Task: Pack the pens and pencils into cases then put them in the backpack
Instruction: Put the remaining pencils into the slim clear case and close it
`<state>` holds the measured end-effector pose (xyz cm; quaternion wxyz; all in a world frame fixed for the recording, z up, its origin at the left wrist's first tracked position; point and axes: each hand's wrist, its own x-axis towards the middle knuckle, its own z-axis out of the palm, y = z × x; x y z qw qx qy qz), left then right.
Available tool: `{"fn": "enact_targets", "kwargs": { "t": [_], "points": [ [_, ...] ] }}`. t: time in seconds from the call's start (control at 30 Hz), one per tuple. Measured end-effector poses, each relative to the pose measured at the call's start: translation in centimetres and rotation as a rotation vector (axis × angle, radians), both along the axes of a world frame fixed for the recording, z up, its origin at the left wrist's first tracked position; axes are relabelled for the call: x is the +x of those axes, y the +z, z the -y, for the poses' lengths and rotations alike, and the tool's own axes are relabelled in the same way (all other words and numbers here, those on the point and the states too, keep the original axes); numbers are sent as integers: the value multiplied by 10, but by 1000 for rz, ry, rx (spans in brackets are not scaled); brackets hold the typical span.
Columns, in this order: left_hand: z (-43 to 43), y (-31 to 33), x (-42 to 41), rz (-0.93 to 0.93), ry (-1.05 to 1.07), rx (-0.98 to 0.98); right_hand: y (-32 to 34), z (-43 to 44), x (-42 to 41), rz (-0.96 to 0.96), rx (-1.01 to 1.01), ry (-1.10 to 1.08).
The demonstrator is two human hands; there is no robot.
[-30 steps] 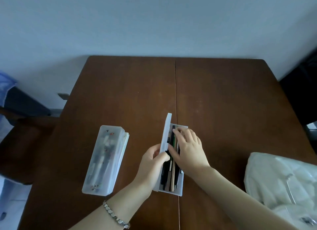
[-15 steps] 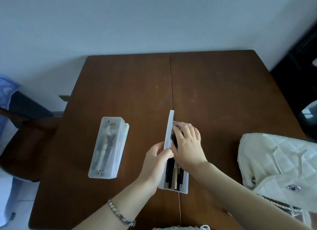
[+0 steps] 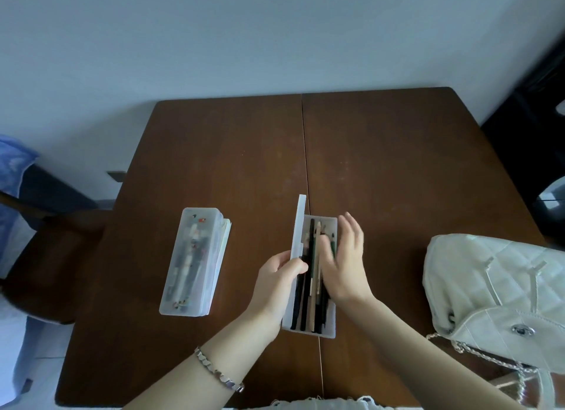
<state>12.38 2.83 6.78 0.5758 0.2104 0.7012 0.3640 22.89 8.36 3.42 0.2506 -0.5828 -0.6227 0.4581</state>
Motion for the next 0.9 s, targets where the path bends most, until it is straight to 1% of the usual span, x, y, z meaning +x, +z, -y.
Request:
{"fn": "enact_targets", "kwargs": {
  "t": [0.07, 0.13, 0.17, 0.2, 0.27, 0.37, 0.4, 0.57, 0.7, 0.77, 0.8, 0.9],
  "points": [
    [0, -7, -1, 3, -12, -3, 0, -2, 6, -222, -359, -166],
    [1, -13, -2, -90, -69, 4, -4, 0, 11, -518, -698, -228],
    [3, -17, -3, -189, -104, -6, -3, 1, 13, -624, -797, -243],
    [5, -22, -3, -313, -148, -25, -2, 3, 14, -663, -829, -233],
    [12, -30, -2, -538, -230, -20, -2, 9, 12, -609, -795, -183],
    [23, -41, 4, -733, -311, 50, -7, 20, 2, -326, -616, -41],
    [27, -45, 4, -775, -326, 60, -9, 24, -1, -272, -575, -27],
    [41, -55, -8, -1027, -410, 12, -15, 30, -21, -291, -567, -10],
    [38, -64, -24, -1235, -555, -114, -29, 23, -37, -186, -635, 57],
    [26, -75, -34, -1270, -585, -242, -38, 16, -41, -118, -636, 43],
    [19, -81, -38, -1258, -586, -311, -41, 11, -40, -84, -624, 43],
    [-2, -96, -45, -1153, -551, -445, -42, 3, -30, -12, -590, 72]
  ]
}}
